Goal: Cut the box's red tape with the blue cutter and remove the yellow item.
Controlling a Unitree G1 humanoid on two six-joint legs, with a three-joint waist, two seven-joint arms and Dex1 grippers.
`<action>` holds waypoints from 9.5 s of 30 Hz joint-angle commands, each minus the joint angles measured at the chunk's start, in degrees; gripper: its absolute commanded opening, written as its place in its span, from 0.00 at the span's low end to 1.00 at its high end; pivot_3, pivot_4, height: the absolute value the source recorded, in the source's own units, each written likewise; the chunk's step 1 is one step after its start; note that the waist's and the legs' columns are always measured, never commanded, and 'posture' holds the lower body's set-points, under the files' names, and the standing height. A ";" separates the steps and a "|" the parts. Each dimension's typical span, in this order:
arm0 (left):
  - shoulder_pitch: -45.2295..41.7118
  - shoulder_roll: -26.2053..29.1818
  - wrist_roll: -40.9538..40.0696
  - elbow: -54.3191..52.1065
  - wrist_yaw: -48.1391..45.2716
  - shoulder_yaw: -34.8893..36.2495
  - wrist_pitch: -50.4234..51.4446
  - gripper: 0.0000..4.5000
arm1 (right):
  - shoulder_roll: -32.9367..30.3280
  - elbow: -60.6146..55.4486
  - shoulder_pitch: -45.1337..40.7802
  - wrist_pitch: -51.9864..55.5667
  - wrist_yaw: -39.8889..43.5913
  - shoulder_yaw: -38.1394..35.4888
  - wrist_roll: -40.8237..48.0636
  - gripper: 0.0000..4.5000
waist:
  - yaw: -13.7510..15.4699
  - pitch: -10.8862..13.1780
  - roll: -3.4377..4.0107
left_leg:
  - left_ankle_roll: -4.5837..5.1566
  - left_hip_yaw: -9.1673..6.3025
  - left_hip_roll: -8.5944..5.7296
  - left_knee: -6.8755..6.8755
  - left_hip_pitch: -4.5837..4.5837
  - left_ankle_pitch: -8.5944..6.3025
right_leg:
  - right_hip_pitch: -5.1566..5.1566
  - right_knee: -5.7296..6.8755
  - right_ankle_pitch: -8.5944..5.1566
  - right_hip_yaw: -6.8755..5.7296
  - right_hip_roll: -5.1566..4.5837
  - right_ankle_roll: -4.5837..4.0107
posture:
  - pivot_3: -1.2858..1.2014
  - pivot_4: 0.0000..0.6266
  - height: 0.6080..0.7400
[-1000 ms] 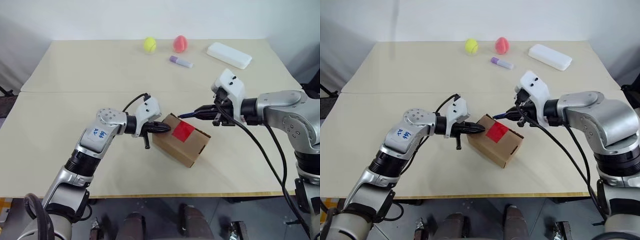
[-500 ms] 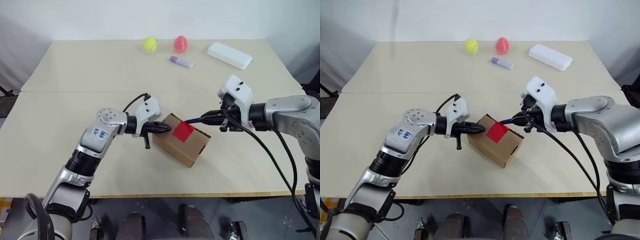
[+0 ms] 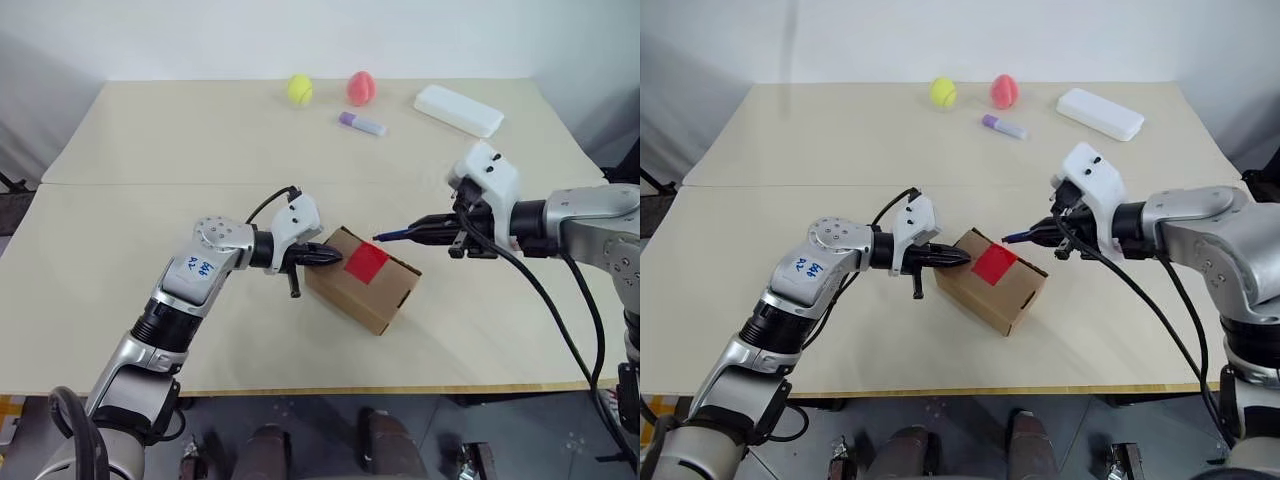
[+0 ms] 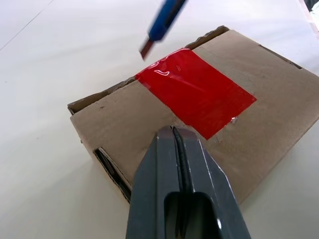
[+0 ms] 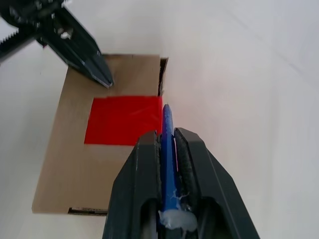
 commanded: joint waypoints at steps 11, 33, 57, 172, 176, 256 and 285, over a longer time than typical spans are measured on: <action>-0.25 -0.53 0.74 0.27 0.19 -0.21 -0.12 0.00 | -0.74 -1.65 2.53 -1.05 -1.37 -0.72 0.53 0.03 | 0.02 0.00 0.00 | 0.01 0.01 0.00 0.00 -0.01 -0.01 | 0.00 0.00 0.00 0.01 0.00 0.00 | 0.52 0.24 1.00; -0.19 -0.79 0.72 0.13 0.54 -0.09 -0.22 0.00 | -2.32 -0.85 4.17 -5.05 0.93 2.89 -0.49 0.03 | 0.51 0.00 0.00 | 0.03 0.02 0.00 0.01 0.01 -0.02 | 0.02 -0.03 0.00 0.01 0.00 0.00 | 0.52 0.24 1.00; 0.78 -0.65 1.07 -1.28 0.12 -0.25 -0.38 0.00 | 5.63 5.99 -0.48 -12.00 2.88 9.08 -7.56 0.03 | -0.35 -0.01 0.01 | 0.02 0.04 0.01 0.05 0.09 -0.01 | 0.02 0.06 0.02 0.07 0.04 -0.03 | 0.52 0.24 1.00; 18.57 -0.72 -13.06 -20.12 11.46 6.88 19.66 0.00 | 13.31 57.94 -10.83 -52.82 27.18 19.63 -36.84 0.01 | -1.71 -0.06 0.07 | 0.09 0.21 -0.01 0.04 0.02 -0.10 | 0.02 -0.21 0.13 0.24 0.04 0.08 | 0.52 0.24 1.00; 16.96 -1.07 -11.06 -16.58 12.85 6.85 16.50 0.00 | 10.42 41.41 -4.64 -44.23 33.27 18.41 -32.52 0.01 | -1.73 -0.07 0.08 | 0.06 0.17 0.01 0.03 0.09 -0.09 | 0.01 -0.10 0.13 0.21 0.05 0.09 | 0.52 0.24 1.00; 2.00 7.16 -17.09 -10.07 -2.83 12.98 14.50 0.00 | 9.83 9.40 3.12 -15.27 3.86 3.95 -23.93 0.57 | -0.39 -0.05 0.05 | 0.08 0.15 -0.02 0.05 0.05 -0.14 | 0.01 -0.14 0.14 0.20 0.05 0.08 | 0.52 0.24 1.00; -0.08 1.39 -2.61 6.34 -9.53 -0.55 -4.03 0.00 | 0.00 6.22 16.72 -21.84 2.68 17.02 -27.60 0.99 | 0.75 -0.25 -0.11 | 0.16 0.22 -0.03 0.10 0.22 -0.18 | 0.28 -0.39 0.15 0.23 0.07 0.08 | 0.52 0.24 1.00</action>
